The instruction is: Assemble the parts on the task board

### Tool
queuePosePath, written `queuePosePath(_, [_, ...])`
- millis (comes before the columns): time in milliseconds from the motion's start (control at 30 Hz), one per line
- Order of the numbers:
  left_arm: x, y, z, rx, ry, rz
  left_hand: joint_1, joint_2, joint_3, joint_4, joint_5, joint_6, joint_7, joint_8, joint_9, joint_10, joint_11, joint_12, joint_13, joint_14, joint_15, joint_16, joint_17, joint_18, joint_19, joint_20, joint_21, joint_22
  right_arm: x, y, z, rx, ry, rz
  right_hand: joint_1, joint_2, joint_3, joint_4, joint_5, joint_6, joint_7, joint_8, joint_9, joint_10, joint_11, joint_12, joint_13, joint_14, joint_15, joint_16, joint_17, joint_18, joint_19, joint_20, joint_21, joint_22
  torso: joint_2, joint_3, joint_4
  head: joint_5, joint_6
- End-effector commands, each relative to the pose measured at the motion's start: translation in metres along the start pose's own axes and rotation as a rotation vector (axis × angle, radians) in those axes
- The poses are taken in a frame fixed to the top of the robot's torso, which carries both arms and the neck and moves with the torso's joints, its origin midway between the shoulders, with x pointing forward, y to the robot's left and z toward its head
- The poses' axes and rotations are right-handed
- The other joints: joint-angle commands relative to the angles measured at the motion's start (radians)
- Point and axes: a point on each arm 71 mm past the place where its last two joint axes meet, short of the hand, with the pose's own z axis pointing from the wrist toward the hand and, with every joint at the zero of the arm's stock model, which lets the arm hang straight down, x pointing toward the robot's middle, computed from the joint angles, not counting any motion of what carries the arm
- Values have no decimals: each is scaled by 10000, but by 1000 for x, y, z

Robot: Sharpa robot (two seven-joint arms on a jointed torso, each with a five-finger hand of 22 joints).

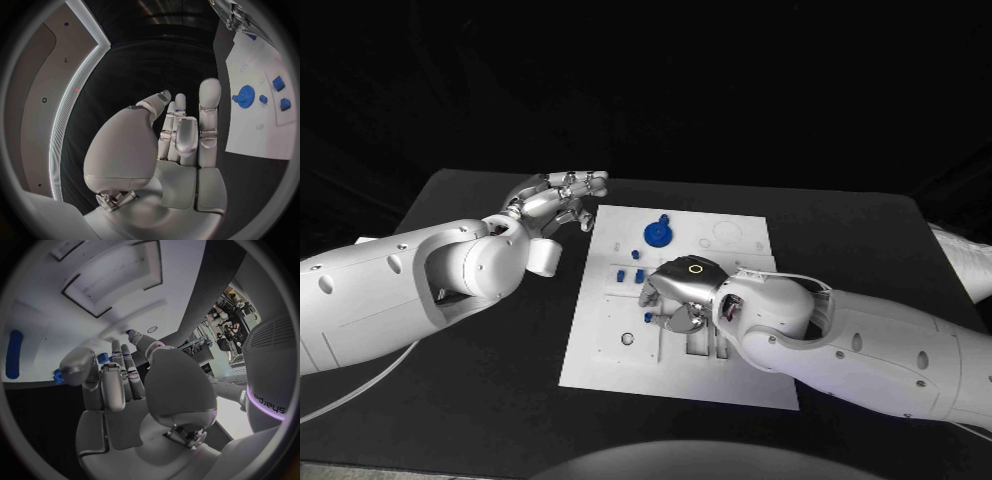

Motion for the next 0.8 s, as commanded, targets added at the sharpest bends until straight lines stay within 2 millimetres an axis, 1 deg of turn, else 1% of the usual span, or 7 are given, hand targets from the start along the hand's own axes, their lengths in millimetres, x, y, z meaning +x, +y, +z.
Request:
queuePosePath(33, [2, -1, 0, 35, 219, -41, 19, 91, -35, -22, 32, -76, -23, 14, -7, -82, 1, 34, 9, 5, 34, 30, -13, 115, 50, 16, -44, -13, -6, 1, -4, -44, -688, -85, 76, -11, -80, -6, -14, -42, 6, -5, -17, -4, -14, 61, 13, 560, 53, -45, 247, 112, -51, 12, -69, -21, 0, 2, -1, -19, 8])
queuePosePath(267, [1, -1, 0, 38, 198, -34, 19, 91, -35, -22, 32, -76, -23, 14, -7, -82, 1, 34, 9, 5, 34, 30, -13, 115, 50, 16, -44, -13, -15, -7, -23, 117, -994, 54, 111, -3, -178, 53, 0, 36, -5, 12, -26, 136, -46, 217, 30, 556, 27, -77, 196, 115, -31, 5, -87, -48, 0, -3, -5, -49, 35])
queuePosePath(400, [1, -1, -1, 39, 196, -34, 23, 95, -36, -27, 32, -82, -23, 15, -7, -109, 3, 46, 14, 6, 37, 34, -6, 113, 50, 18, -40, -9, -27, -19, -38, 500, -1034, 235, 109, -39, -232, 79, 4, 44, -13, 4, -36, 196, -61, 275, 30, 555, 15, -88, 179, 115, -21, 2, -94, -61, -2, -6, -4, -98, 72])
queuePosePath(500, [0, -1, -1, 39, 190, -33, 23, 95, -36, -27, 32, -82, -23, 15, -7, -109, 3, 46, 14, 6, 37, 34, -6, 113, 50, 18, -40, -9, -38, -34, -51, 984, -988, 367, 85, -173, -410, 131, 21, -73, -65, -36, -85, 101, -71, 280, 4, 553, 11, -105, 151, 118, -9, -6, -116, -93, -2, -11, -16, -145, 108])
queuePosePath(600, [0, -1, -2, 45, 183, -31, 23, 95, -36, -27, 32, -82, -23, 15, -7, -109, 3, 46, 14, 6, 37, 34, -6, 113, 50, 18, -40, -9, -49, -49, -63, 1437, -947, 269, 101, -316, -778, 217, 183, -234, -62, -35, -157, -157, -39, 237, -3, 548, 34, -133, 105, 118, -4, 7, -159, -152, -8, -13, -36, -183, 158])
queuePosePath(667, [0, -1, -2, 48, 190, -33, 23, 95, -36, -27, 32, -82, -23, 15, -7, -109, 3, 46, 14, 6, 37, 34, -6, 113, 50, 18, -40, -9, -54, -60, -72, 1768, -851, 58, 154, -402, -1215, 309, 285, -385, -149, -36, -224, -413, 15, 176, -9, 546, 61, -149, 76, 111, -1, 44, -188, -194, -9, -6, -43, -225, 187])
queuePosePath(800, [1, -1, -1, 45, 213, -40, 23, 95, -36, -27, 32, -82, -23, 15, -7, -109, 3, 46, 14, 6, 37, 34, -6, 113, 50, 18, -40, -9, -56, -71, -79, 2106, -653, -282, 576, -260, -2232, 599, 281, -517, -280, -25, -328, -635, 69, 225, 8, 544, 119, -162, 36, 120, 14, 102, -217, -253, 4, 16, -33, -240, 205])
